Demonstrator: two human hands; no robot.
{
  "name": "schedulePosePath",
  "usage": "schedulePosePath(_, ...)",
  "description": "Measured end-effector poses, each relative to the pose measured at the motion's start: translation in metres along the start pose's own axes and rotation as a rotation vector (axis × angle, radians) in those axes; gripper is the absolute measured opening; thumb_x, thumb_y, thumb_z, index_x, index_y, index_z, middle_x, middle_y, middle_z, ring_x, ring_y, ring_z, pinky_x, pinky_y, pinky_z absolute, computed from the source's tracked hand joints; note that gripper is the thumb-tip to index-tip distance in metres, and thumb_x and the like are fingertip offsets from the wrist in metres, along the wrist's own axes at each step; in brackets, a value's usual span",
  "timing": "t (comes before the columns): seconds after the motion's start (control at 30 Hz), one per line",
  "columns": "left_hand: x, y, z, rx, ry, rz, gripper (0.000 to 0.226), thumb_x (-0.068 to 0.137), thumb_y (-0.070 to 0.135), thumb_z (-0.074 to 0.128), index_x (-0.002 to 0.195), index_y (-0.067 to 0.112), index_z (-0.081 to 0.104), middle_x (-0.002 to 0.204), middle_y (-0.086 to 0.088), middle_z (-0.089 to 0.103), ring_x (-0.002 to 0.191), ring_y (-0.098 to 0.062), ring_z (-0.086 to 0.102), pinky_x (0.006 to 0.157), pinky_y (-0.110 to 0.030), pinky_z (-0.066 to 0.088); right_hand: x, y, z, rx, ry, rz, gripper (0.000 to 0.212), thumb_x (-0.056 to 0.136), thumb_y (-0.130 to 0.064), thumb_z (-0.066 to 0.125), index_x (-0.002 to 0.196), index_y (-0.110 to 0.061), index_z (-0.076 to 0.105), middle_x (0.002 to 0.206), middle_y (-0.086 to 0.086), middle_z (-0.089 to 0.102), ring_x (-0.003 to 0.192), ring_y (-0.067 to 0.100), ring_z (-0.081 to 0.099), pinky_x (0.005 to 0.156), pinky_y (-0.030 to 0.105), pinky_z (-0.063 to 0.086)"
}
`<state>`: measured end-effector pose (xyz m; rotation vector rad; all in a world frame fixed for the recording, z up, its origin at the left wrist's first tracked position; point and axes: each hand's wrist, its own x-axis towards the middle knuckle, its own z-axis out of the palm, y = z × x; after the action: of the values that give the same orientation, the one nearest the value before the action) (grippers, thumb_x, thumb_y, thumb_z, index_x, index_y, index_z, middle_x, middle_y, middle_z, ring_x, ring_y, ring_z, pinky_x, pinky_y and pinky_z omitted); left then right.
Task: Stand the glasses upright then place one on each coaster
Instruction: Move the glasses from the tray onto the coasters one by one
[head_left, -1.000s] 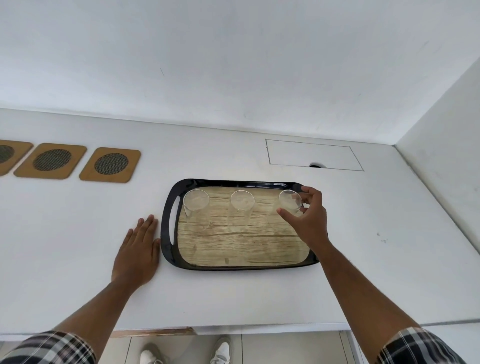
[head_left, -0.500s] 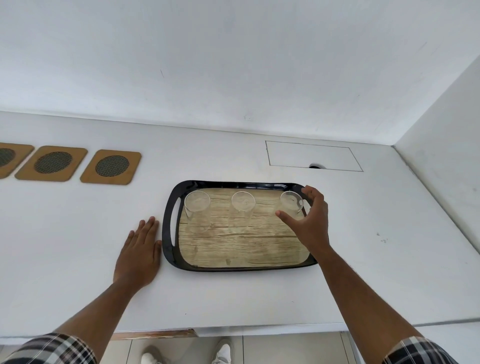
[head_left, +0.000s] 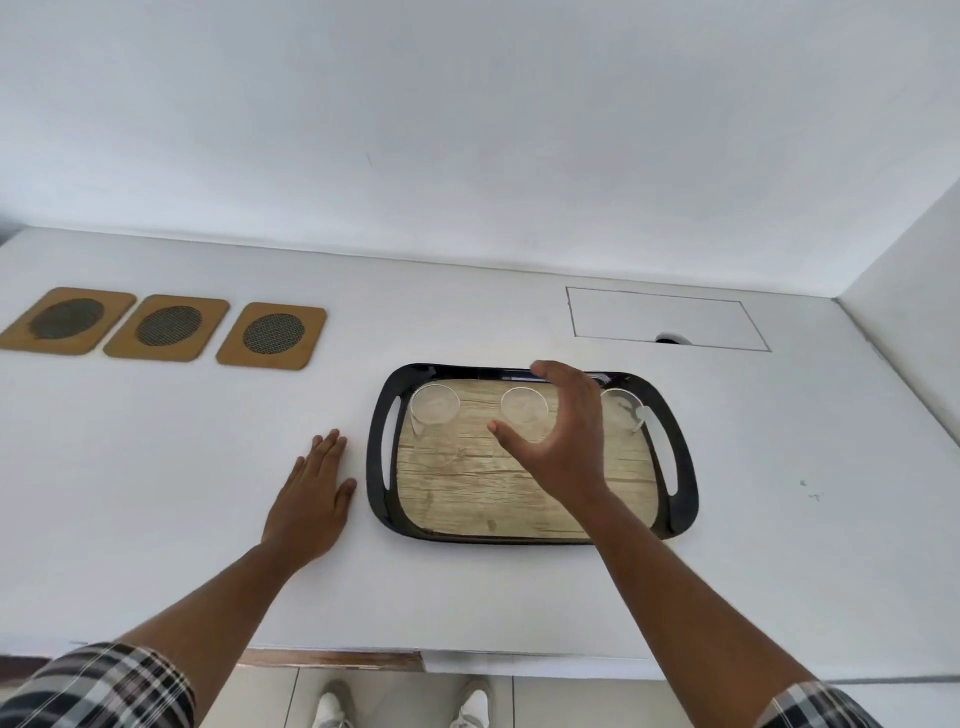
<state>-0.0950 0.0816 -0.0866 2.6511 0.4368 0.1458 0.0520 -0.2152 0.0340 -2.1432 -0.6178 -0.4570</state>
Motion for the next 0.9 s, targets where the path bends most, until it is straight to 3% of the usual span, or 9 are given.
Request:
schedulePosePath(0.2, -0.002, -0.041, -0.022, 0.034, -0.009, 0.024, 0.062, 0.102, 0.029, 0.043, 0.157, 0.015, 0.018, 0.166, 0.0, 0.014, 0.153, -0.015, 0.006, 0.122, -0.032, 0.006, -0.003, -0.039, 0.047, -0.121, -0.062, 0.005, 0.075, 0.069, -0.062, 0.081, 0.13, -0.022, 0.06, 0.13, -0.007, 0.064, 0.133, 0.018, 0.051, 0.112, 0.046, 0.039)
schedulePosePath(0.43, -0.007, -0.111, -0.058, -0.004, 0.012, -0.01, 0.061, 0.1, 0.027, 0.047, 0.155, 0.01, 0.025, 0.165, -0.005, 0.021, 0.153, -0.021, 0.012, 0.122, -0.037, 0.011, -0.016, -0.068, 0.086, -0.346, -0.14, 0.178, 0.087, 0.066, -0.073, 0.076, 0.135, -0.022, 0.06, 0.137, -0.004, 0.063, 0.149, 0.018, 0.035, 0.128, 0.058, 0.002)
schedulePosePath(0.63, -0.01, -0.178, -0.082, 0.0, 0.033, -0.043, 0.064, 0.099, 0.032, 0.05, 0.152, 0.006, 0.028, 0.163, -0.009, 0.026, 0.152, -0.025, 0.015, 0.122, -0.046, 0.016, -0.016, -0.077, 0.1, -0.447, -0.135, 0.326, 0.098, 0.063, -0.084, 0.059, 0.138, -0.02, 0.059, 0.133, -0.004, 0.066, 0.151, 0.014, 0.032, 0.125, 0.062, -0.011)
schedulePosePath(0.7, -0.008, -0.215, -0.098, -0.009, 0.035, -0.041, 0.064, 0.099, 0.038, 0.047, 0.152, 0.006, 0.029, 0.163, -0.009, 0.026, 0.152, -0.025, 0.016, 0.122, -0.044, 0.015, -0.004, -0.096, 0.13, -0.475, -0.143, 0.32, 0.095, 0.064, -0.083, 0.063, 0.136, -0.02, 0.06, 0.129, -0.007, 0.067, 0.15, 0.013, 0.033, 0.125, 0.062, -0.012)
schedulePosePath(0.9, -0.018, -0.21, -0.092, 0.037, 0.023, 0.052, 0.077, 0.093, 0.058, 0.027, 0.154, 0.011, 0.028, 0.164, -0.004, 0.023, 0.152, -0.021, 0.014, 0.122, -0.042, 0.016, 0.004, -0.082, 0.12, -0.454, -0.088, 0.363, 0.078, 0.067, -0.07, 0.081, 0.125, -0.02, 0.067, 0.119, -0.008, 0.07, 0.146, 0.013, 0.039, 0.125, 0.059, -0.015)
